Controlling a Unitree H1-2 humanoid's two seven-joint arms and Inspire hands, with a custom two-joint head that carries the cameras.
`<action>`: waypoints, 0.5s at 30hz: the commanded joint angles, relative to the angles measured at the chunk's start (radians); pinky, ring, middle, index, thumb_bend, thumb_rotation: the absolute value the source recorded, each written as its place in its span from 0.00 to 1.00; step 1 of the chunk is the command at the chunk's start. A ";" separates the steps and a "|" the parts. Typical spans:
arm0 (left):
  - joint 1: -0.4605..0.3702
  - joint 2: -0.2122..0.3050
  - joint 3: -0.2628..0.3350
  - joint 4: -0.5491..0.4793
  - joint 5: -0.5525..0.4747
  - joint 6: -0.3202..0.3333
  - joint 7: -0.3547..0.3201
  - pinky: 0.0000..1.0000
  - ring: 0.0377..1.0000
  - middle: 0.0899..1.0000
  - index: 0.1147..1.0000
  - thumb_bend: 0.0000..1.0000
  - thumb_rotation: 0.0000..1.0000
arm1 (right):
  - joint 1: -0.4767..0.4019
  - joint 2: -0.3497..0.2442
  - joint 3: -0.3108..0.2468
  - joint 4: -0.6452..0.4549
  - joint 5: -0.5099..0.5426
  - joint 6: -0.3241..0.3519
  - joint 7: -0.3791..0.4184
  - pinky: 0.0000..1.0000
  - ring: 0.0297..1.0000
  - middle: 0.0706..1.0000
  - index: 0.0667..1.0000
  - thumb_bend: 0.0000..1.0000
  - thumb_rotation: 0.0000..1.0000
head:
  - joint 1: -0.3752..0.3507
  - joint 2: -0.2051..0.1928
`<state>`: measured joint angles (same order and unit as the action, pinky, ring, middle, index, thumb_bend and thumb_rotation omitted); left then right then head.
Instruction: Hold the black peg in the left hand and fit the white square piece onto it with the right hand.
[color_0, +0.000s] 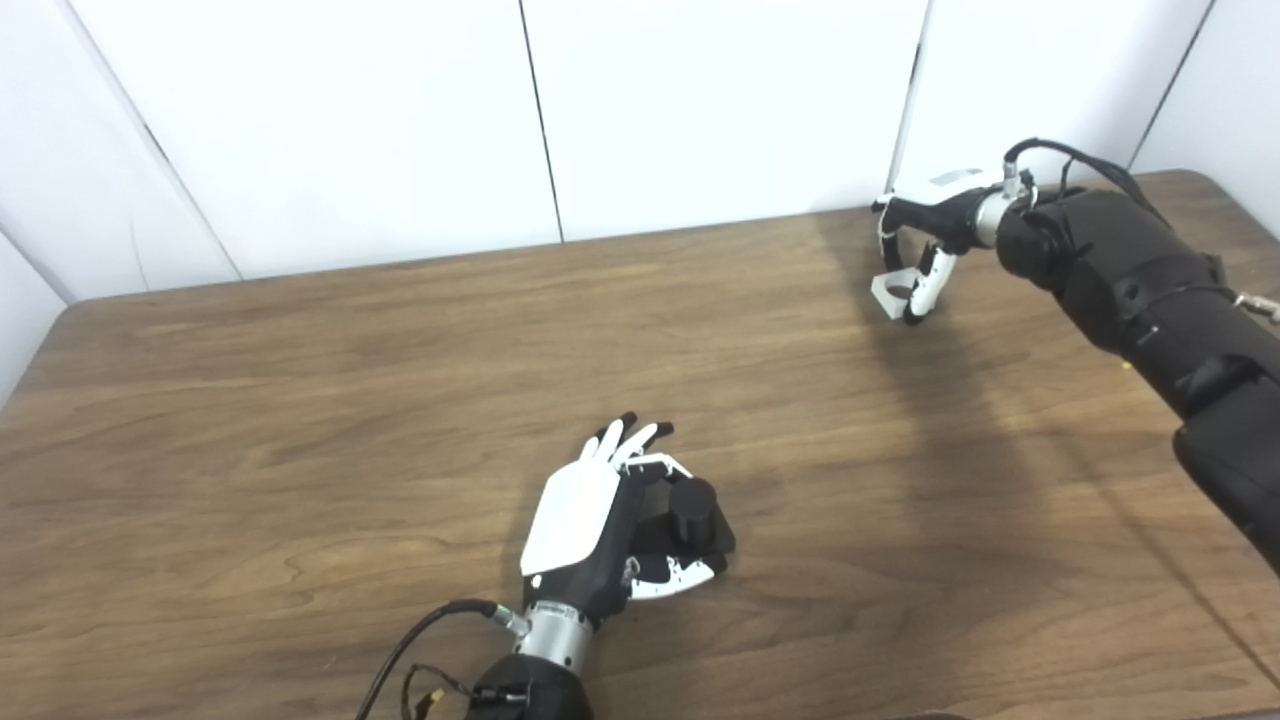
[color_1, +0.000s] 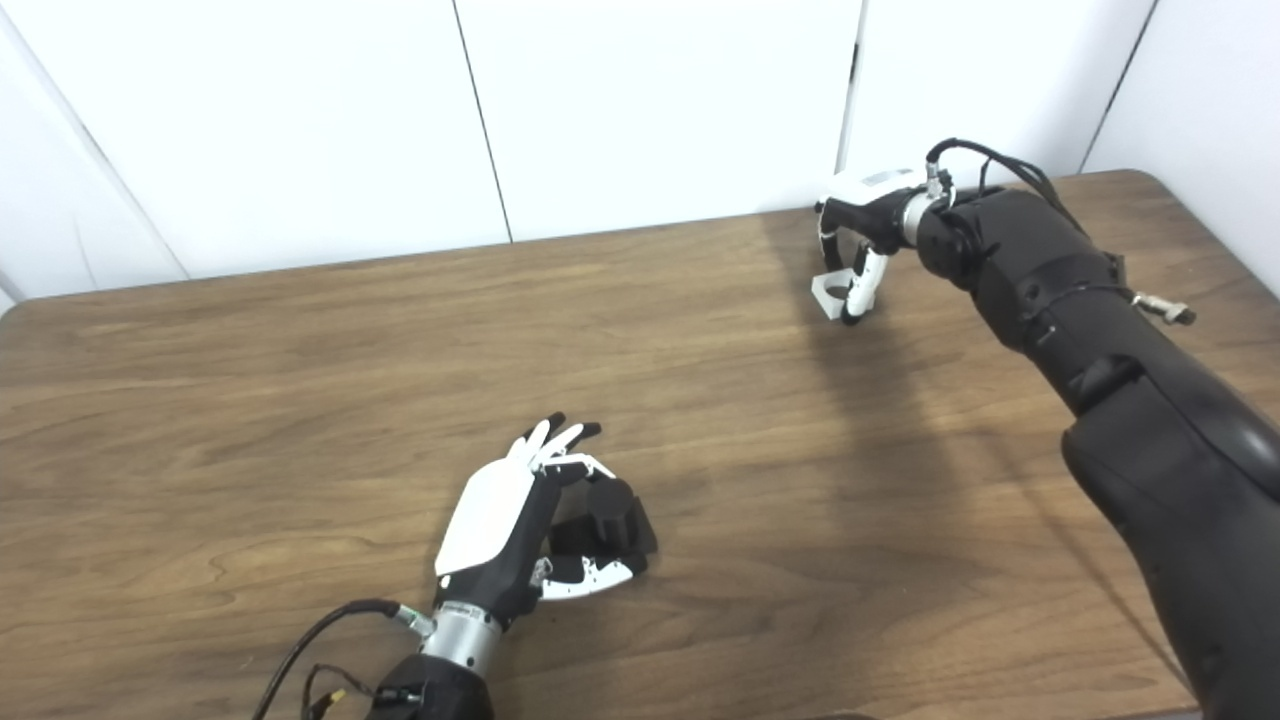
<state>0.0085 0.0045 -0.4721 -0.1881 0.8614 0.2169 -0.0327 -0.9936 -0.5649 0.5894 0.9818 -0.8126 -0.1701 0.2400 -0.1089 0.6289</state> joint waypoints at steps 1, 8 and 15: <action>0.005 0.007 0.002 0.029 0.017 0.025 -0.013 1.00 1.00 0.90 0.42 0.52 0.07 | -0.038 -0.030 0.000 -0.003 -0.015 0.005 -0.019 1.00 1.00 0.95 0.45 0.52 0.15 | 0.001 0.004; 0.000 0.004 0.004 0.034 0.017 0.026 -0.010 1.00 1.00 0.90 0.42 0.52 0.07 | -0.012 -0.045 -0.034 -0.084 0.015 0.018 0.009 1.00 1.00 0.94 0.45 0.52 0.15 | 0.009 0.008; 0.000 0.008 0.007 0.031 0.020 0.031 -0.016 1.00 1.00 0.90 0.42 0.52 0.07 | 0.043 -0.071 -0.086 -0.255 0.033 0.055 0.076 1.00 1.00 0.94 0.45 0.52 0.15 | 0.020 0.013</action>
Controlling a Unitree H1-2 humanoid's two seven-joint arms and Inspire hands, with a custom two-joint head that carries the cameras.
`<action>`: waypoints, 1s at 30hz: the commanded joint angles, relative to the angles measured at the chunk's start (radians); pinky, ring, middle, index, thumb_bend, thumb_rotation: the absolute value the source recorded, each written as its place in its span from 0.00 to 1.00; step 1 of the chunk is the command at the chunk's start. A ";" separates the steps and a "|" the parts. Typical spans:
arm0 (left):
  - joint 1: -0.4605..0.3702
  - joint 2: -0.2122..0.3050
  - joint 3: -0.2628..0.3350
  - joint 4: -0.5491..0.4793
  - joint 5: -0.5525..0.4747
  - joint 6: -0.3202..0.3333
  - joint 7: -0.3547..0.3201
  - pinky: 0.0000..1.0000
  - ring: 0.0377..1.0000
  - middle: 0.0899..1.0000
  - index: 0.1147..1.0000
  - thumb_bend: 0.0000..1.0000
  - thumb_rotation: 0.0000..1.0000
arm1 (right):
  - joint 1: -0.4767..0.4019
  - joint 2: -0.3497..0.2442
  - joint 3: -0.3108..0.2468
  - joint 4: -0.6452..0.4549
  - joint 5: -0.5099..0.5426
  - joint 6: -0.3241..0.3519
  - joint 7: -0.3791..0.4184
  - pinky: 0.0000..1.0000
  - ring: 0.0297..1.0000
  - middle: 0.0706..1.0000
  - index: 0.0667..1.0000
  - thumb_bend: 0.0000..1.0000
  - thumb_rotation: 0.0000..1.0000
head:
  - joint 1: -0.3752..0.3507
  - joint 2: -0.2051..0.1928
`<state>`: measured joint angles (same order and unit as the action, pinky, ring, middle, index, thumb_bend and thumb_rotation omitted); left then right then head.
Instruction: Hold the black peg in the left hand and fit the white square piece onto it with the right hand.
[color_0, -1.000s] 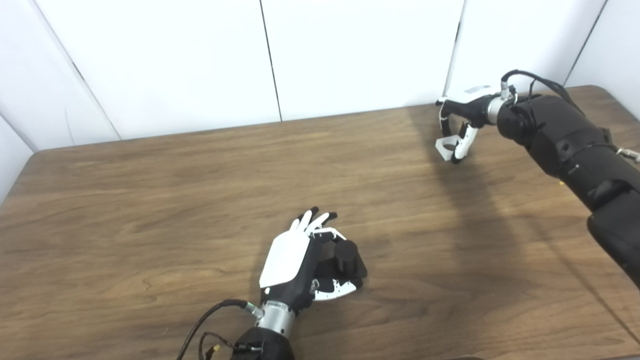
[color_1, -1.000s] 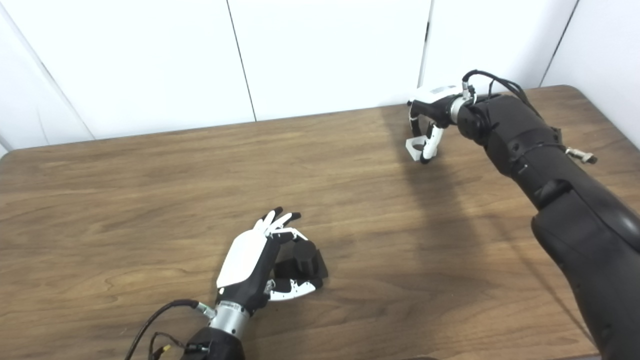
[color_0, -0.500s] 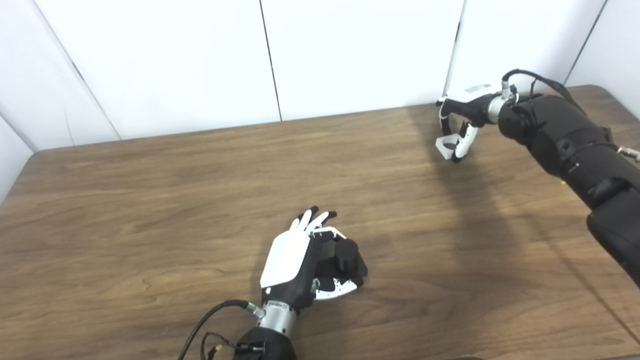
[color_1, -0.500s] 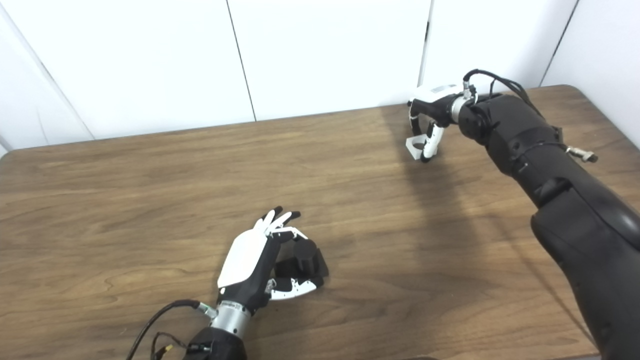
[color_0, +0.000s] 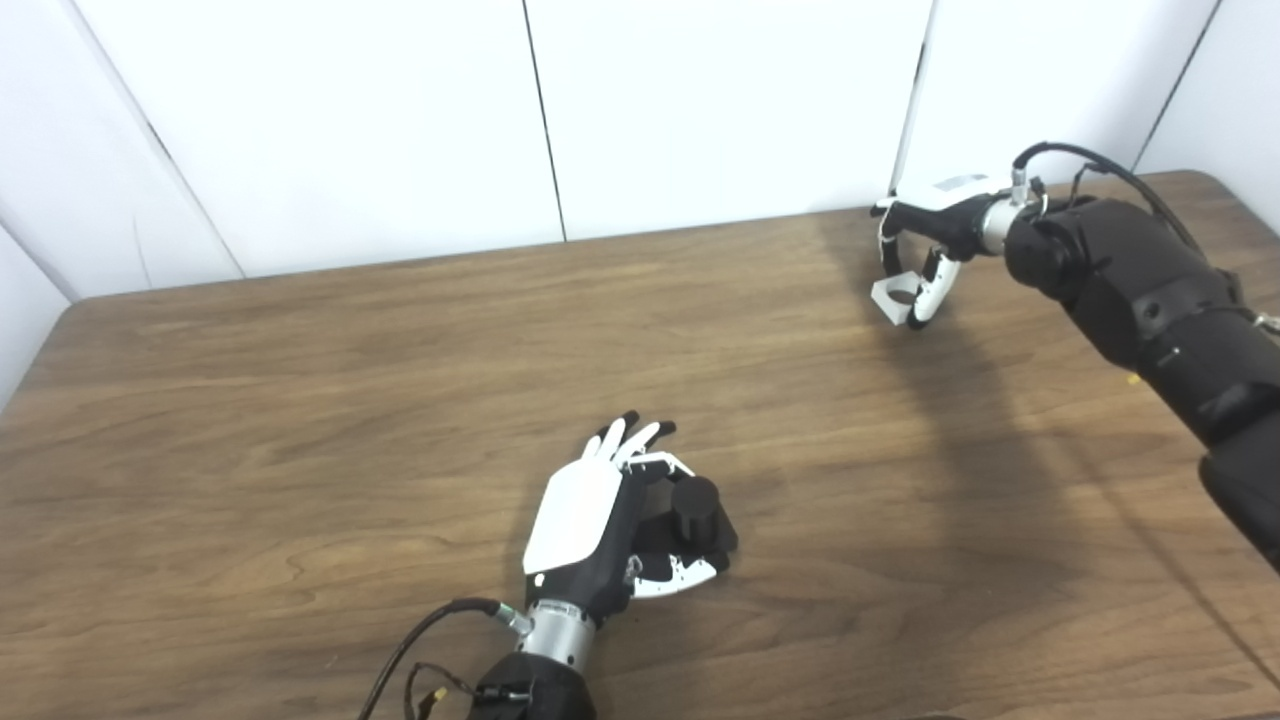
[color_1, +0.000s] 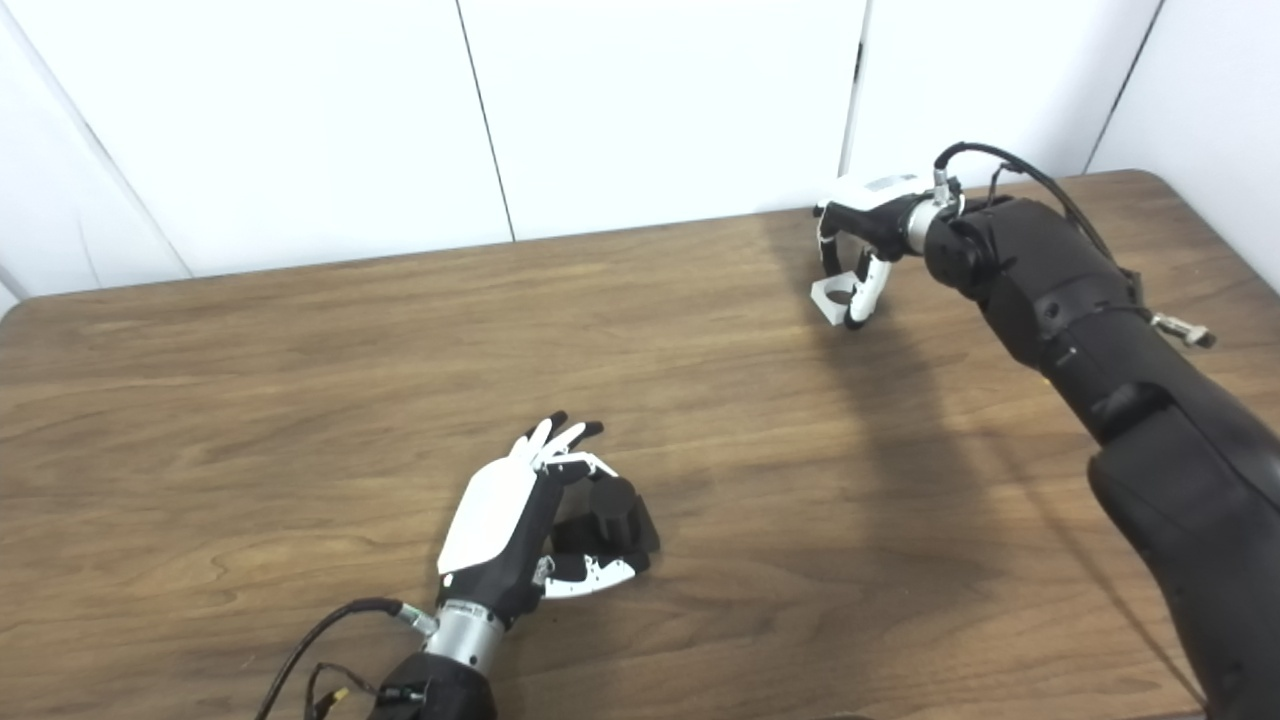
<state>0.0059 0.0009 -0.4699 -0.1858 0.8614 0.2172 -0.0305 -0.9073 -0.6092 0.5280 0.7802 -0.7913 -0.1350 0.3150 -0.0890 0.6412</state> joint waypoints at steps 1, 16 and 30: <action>0.003 0.012 0.005 0.028 0.020 0.032 -0.019 1.00 1.00 0.90 0.42 0.52 0.07 | -0.034 -0.030 -0.031 -0.080 0.011 0.027 0.011 1.00 1.00 0.94 0.45 0.52 0.15 | 0.002 0.002; 0.013 0.017 0.010 0.021 0.017 0.030 -0.023 1.00 1.00 0.90 0.42 0.52 0.07 | 0.088 -0.065 -0.141 -0.463 0.031 0.095 0.136 1.00 1.00 0.94 0.45 0.52 0.15 | 0.010 0.009; 0.017 0.019 0.006 0.021 0.021 0.031 -0.026 1.00 1.00 0.90 0.42 0.52 0.07 | 0.193 -0.044 -0.203 -0.822 0.066 0.118 0.242 1.00 1.00 0.92 0.45 0.52 0.15 | 0.009 0.009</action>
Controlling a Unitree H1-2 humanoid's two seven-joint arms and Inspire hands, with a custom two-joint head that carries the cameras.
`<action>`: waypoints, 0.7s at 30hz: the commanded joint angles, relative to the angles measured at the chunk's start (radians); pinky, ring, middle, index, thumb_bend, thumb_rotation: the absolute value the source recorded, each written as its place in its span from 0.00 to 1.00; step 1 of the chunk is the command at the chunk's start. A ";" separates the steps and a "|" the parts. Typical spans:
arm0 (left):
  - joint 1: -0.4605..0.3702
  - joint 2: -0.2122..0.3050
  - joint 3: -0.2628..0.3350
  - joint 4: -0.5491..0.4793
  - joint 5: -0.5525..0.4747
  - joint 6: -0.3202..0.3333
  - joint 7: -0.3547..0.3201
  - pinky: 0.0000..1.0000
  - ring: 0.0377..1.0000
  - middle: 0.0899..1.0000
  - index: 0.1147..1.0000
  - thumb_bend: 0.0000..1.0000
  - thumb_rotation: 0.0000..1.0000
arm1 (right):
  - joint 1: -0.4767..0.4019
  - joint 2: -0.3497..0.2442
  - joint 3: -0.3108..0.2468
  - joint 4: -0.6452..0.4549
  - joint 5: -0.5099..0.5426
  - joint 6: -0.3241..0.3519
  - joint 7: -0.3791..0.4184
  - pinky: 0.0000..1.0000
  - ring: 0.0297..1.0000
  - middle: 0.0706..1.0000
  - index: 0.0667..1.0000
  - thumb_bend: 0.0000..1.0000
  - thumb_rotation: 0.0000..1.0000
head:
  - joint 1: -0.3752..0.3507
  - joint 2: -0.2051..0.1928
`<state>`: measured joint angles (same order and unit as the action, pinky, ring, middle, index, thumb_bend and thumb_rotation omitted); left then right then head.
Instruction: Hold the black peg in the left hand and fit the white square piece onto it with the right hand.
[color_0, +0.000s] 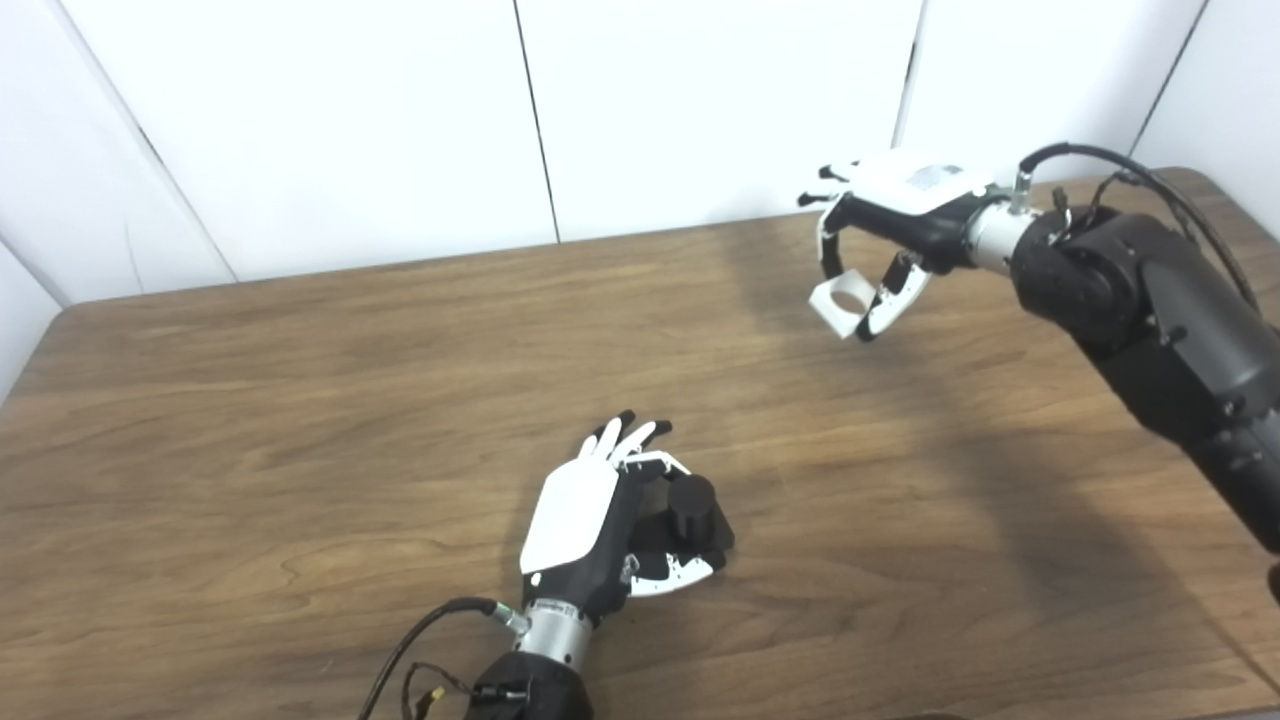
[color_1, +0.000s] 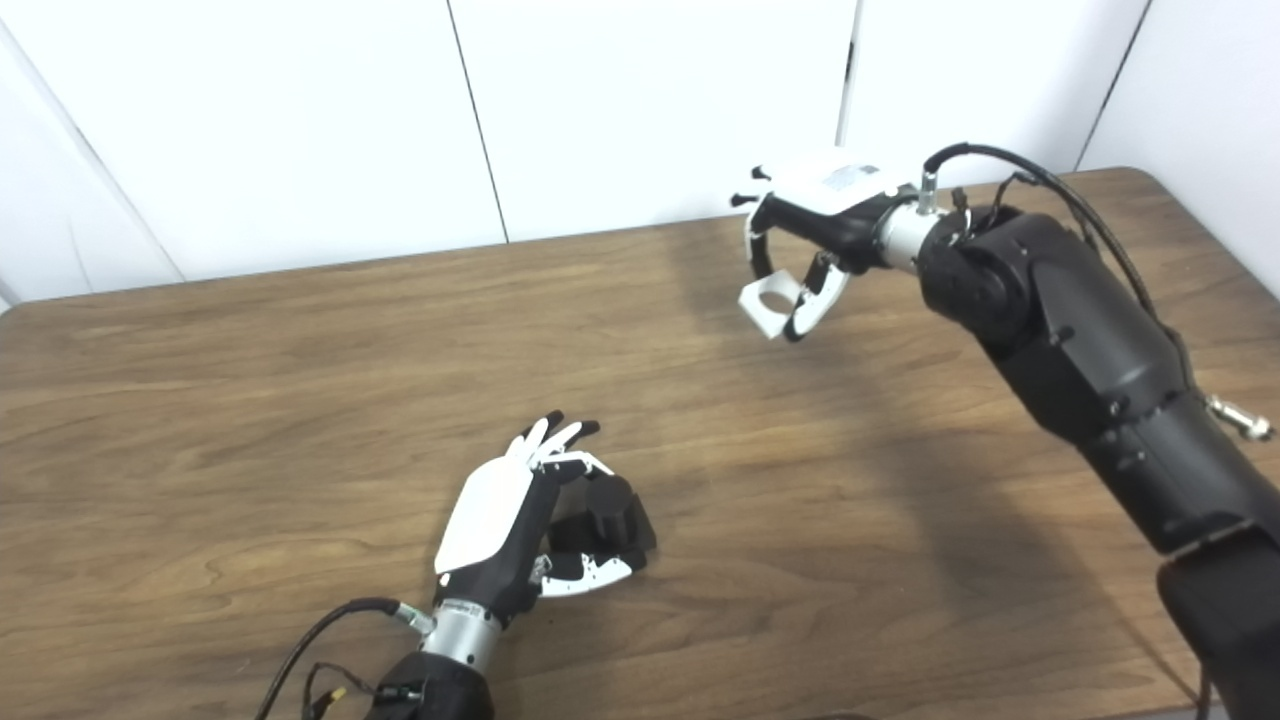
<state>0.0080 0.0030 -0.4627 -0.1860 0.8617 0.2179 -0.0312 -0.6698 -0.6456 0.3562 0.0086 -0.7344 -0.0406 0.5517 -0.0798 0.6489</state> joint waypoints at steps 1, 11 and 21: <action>0.015 0.016 -0.001 0.021 0.021 0.032 -0.026 1.00 1.00 0.90 0.42 0.52 0.07 | -0.040 -0.004 -0.034 -0.070 0.013 0.028 0.016 1.00 1.00 0.93 0.45 0.52 0.15 | 0.000 0.001; 0.015 0.010 -0.002 0.019 0.026 0.038 -0.026 1.00 1.00 0.90 0.42 0.52 0.07 | -0.013 0.022 -0.037 -0.243 0.046 0.059 0.115 1.00 1.00 0.91 0.45 0.52 0.15 | 0.005 0.007; 0.017 0.005 -0.009 0.018 0.032 0.041 -0.029 1.00 1.00 0.91 0.42 0.52 0.07 | 0.005 0.053 -0.031 -0.371 0.086 0.083 0.211 1.00 1.00 0.91 0.45 0.53 0.15 | 0.012 0.020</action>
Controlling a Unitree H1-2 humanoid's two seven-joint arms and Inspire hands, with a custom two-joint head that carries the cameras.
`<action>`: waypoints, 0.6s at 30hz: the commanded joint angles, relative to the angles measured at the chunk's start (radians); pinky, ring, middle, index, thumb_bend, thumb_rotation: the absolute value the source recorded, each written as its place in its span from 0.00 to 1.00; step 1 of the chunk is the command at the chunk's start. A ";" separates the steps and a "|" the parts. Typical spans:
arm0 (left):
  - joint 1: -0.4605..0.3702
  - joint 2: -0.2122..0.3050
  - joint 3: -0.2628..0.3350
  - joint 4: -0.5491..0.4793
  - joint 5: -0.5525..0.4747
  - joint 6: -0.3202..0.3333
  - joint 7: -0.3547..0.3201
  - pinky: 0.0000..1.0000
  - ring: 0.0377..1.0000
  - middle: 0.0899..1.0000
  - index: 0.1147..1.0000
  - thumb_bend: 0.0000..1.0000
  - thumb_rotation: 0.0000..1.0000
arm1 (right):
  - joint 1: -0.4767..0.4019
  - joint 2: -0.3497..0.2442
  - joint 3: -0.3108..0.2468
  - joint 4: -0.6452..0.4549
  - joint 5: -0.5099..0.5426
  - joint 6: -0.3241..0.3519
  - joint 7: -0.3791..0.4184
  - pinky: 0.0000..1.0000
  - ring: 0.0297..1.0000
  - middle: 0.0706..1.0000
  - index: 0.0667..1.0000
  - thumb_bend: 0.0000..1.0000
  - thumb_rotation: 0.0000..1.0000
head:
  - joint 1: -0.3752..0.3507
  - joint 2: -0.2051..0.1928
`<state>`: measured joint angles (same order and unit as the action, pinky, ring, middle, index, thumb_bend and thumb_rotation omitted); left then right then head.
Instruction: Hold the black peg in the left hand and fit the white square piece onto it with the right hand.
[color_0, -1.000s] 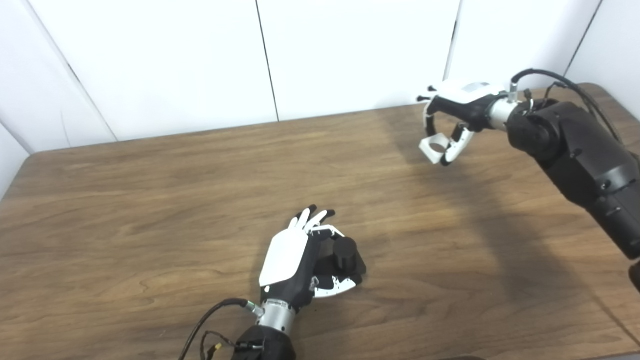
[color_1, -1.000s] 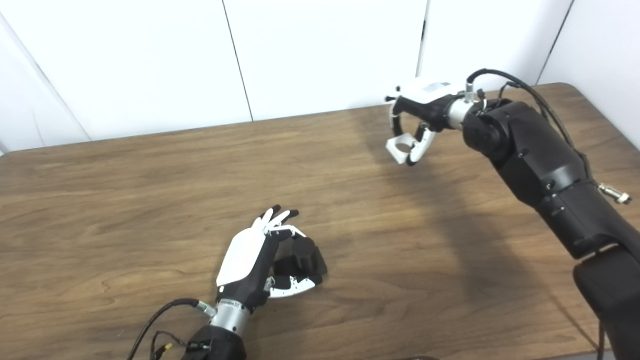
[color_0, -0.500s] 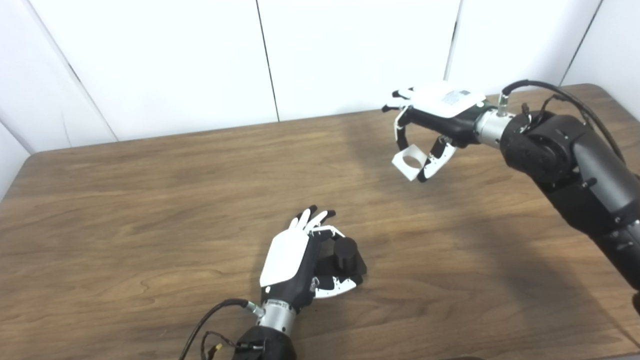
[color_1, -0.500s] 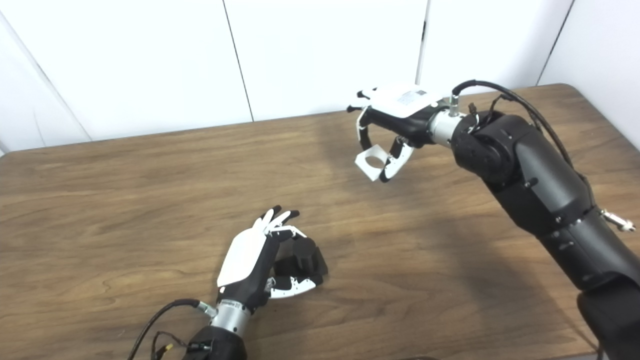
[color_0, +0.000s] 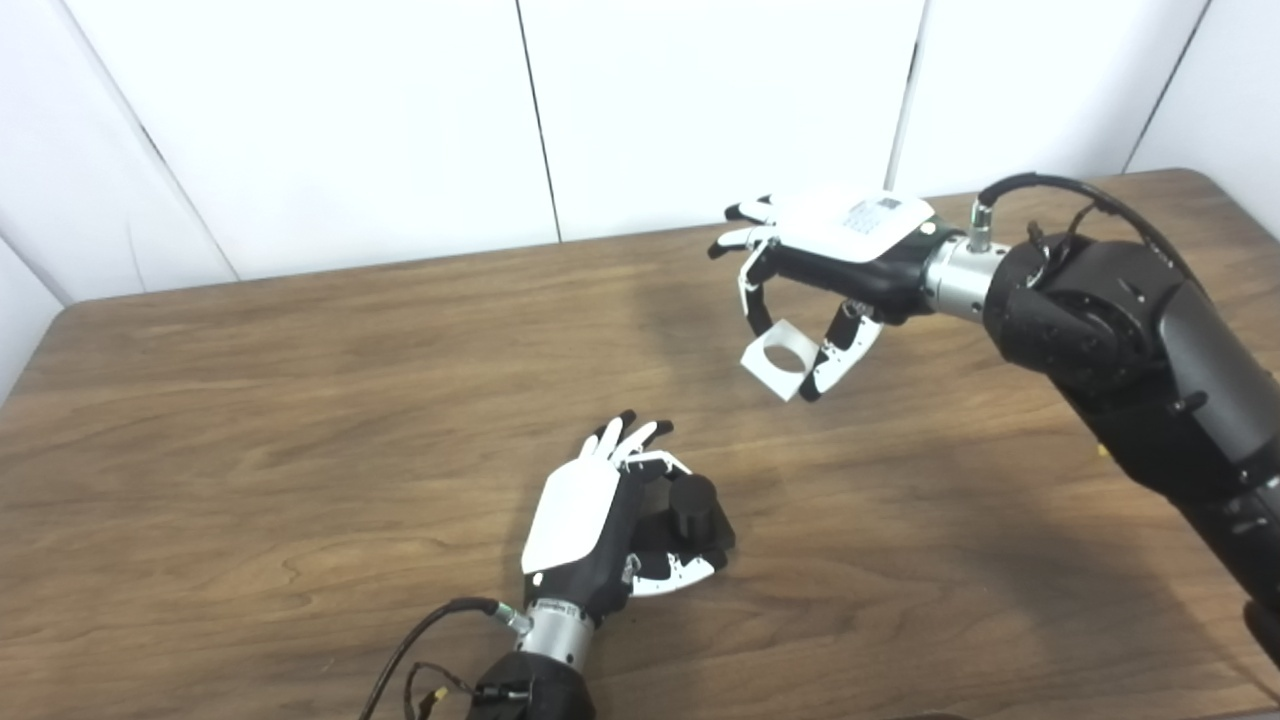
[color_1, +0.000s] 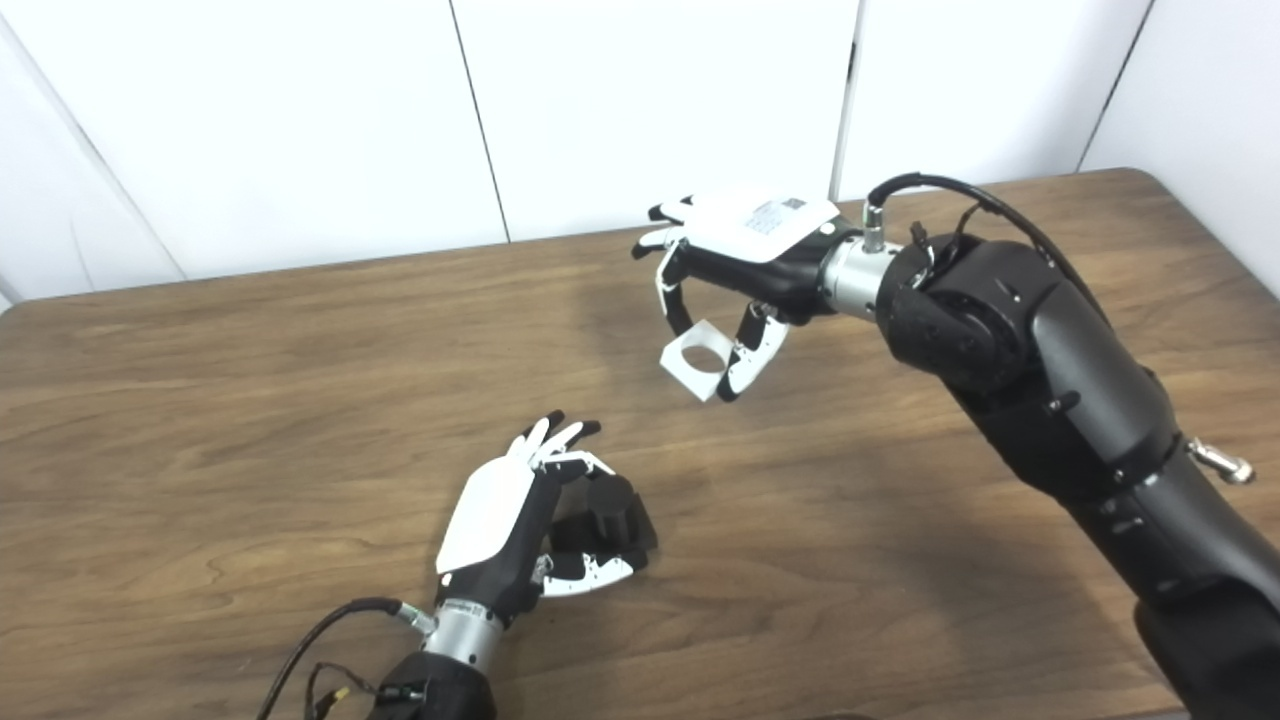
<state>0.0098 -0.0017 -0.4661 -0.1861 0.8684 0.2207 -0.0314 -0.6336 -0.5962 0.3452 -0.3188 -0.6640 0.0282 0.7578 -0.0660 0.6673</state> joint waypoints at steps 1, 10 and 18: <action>0.015 0.009 -0.006 0.019 0.027 0.039 -0.028 1.00 1.00 0.90 0.42 0.52 0.07 | -0.033 0.005 -0.017 -0.057 0.019 0.017 0.016 1.00 1.00 0.91 0.45 0.53 0.15 | 0.003 0.004; 0.018 0.001 -0.005 0.018 0.026 0.042 -0.027 1.00 1.00 0.90 0.42 0.52 0.07 | -0.050 0.028 0.010 -0.114 0.027 0.023 0.107 1.00 1.00 0.91 0.45 0.53 0.15 | 0.004 0.012; 0.018 -0.003 -0.006 0.022 0.026 0.038 -0.023 1.00 1.00 0.90 0.42 0.52 0.07 | -0.067 0.051 0.030 -0.120 0.025 0.010 0.153 1.00 1.00 0.90 0.45 0.53 0.15 | 0.004 0.015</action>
<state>0.0127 -0.0109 -0.4663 -0.1861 0.8734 0.2239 -0.0305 -0.6441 -0.5455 0.3832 -0.4113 -0.6459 0.0364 0.9099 -0.0614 0.6811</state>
